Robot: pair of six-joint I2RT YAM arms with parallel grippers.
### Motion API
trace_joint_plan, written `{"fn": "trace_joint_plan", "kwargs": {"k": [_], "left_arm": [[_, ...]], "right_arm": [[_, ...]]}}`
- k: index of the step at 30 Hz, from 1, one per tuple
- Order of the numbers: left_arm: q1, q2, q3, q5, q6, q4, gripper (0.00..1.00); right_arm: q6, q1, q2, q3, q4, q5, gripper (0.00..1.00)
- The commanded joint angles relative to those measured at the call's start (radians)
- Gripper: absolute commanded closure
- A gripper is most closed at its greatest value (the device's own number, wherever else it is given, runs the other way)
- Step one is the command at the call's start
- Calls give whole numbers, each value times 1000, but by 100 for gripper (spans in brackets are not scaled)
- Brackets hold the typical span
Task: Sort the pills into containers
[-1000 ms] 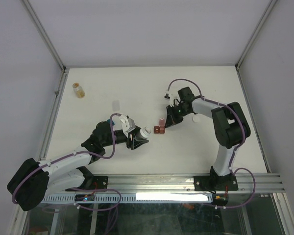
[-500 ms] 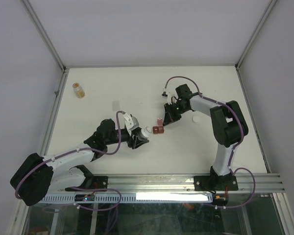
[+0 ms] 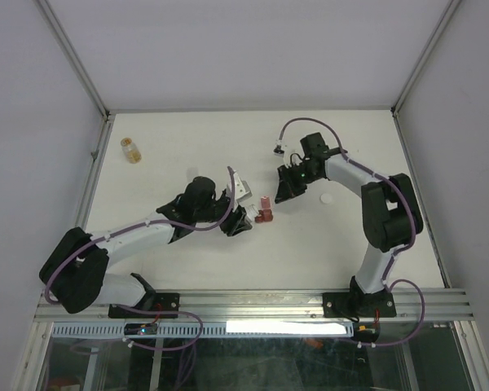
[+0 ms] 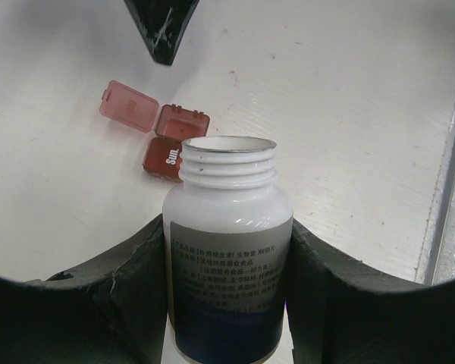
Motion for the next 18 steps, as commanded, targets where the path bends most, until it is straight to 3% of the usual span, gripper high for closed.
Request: {"fn": "trace_joint_plan", "kwargs": {"k": [1, 6, 14, 18], "left_arm": [[-9, 85, 177, -15, 129, -229, 100], [-8, 235, 354, -2, 231, -413, 100], [-9, 393, 531, 3, 333, -598, 100], [-15, 455, 625, -14, 360, -706, 100]], "right_arm": [[-134, -53, -142, 23, -60, -99, 90], [-212, -136, -149, 43, -127, -146, 85], [-226, -255, -183, 43, -142, -205, 75], [-226, -295, -196, 38, -142, -226, 74]]}}
